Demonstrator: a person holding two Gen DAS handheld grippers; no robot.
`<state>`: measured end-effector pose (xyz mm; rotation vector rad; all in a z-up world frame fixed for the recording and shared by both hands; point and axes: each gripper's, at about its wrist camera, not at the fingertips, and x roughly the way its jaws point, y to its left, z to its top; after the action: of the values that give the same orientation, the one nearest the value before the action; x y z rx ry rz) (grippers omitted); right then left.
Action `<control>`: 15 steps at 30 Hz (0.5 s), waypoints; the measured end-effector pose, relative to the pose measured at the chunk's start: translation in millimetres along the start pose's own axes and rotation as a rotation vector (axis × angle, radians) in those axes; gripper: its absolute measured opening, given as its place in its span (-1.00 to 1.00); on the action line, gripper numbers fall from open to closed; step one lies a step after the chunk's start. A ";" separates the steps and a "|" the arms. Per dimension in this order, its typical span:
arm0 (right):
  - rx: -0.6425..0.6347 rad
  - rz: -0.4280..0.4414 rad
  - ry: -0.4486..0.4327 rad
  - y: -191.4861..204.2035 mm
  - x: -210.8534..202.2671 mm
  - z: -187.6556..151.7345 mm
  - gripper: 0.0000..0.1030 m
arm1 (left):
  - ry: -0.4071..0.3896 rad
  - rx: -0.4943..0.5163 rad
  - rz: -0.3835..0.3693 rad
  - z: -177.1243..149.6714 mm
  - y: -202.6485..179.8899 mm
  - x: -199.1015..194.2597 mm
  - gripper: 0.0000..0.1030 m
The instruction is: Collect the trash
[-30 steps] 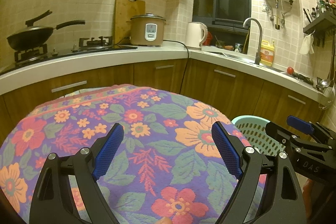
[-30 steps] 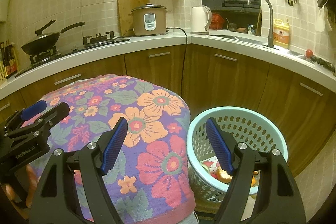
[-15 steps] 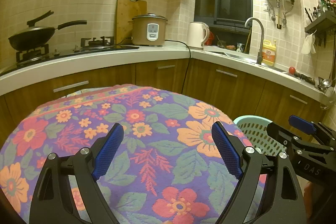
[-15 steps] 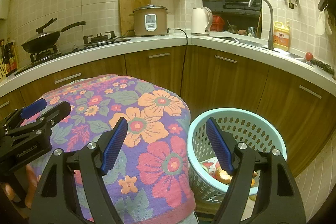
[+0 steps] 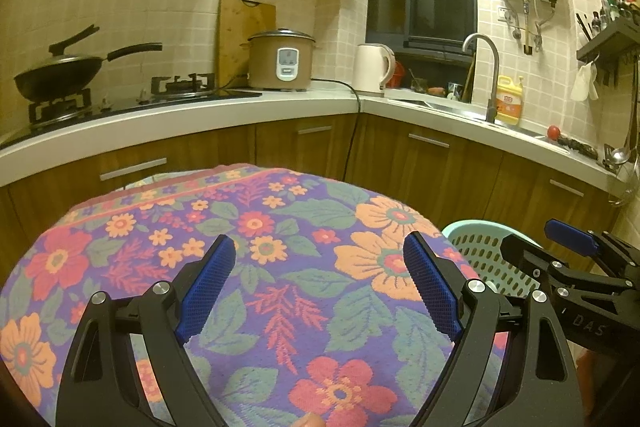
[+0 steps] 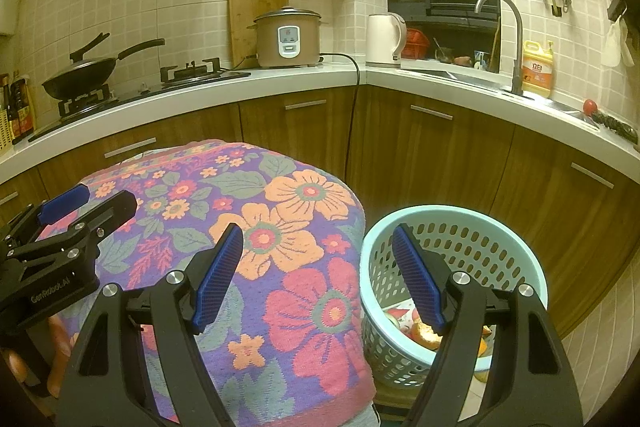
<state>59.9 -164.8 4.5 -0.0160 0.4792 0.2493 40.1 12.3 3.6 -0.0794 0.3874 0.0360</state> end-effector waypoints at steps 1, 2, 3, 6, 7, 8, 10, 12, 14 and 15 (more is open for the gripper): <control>0.000 0.000 0.001 -0.1 0.5 0.0 0.41 | 0.001 0.000 0.001 -0.1 -0.2 0.2 0.70; -0.002 0.001 0.001 0.5 0.9 -0.1 0.41 | 0.002 -0.001 0.003 0.0 0.0 0.4 0.73; -0.002 0.002 0.001 0.1 1.1 -0.2 0.41 | 0.003 0.000 0.002 0.2 0.3 0.8 0.73; 0.000 0.003 0.001 0.9 1.6 -0.2 0.41 | 0.002 0.002 0.001 0.5 0.6 0.7 0.73; 0.001 0.005 0.002 0.8 1.5 -0.2 0.41 | 0.001 0.004 0.001 0.8 0.9 0.5 0.73; 0.004 0.010 0.003 1.4 1.7 -0.3 0.41 | 0.001 0.006 0.001 1.3 1.6 0.5 0.73; 0.001 0.010 0.002 2.4 2.3 -0.5 0.41 | 0.002 0.007 0.000 1.9 3.0 1.1 0.73; -0.001 0.013 0.002 3.2 2.3 -0.5 0.41 | 0.002 0.005 -0.001 1.7 2.3 0.8 0.75; 0.001 0.014 0.003 2.9 2.4 -0.5 0.41 | 0.000 0.007 -0.001 1.7 2.0 0.5 0.76; 0.000 0.015 0.003 2.1 2.4 -0.4 0.41 | -0.001 0.008 -0.001 1.4 1.8 0.4 0.76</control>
<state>61.2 -162.2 3.1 -0.0125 0.4826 0.2634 40.9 14.2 4.6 -0.0716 0.3865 0.0335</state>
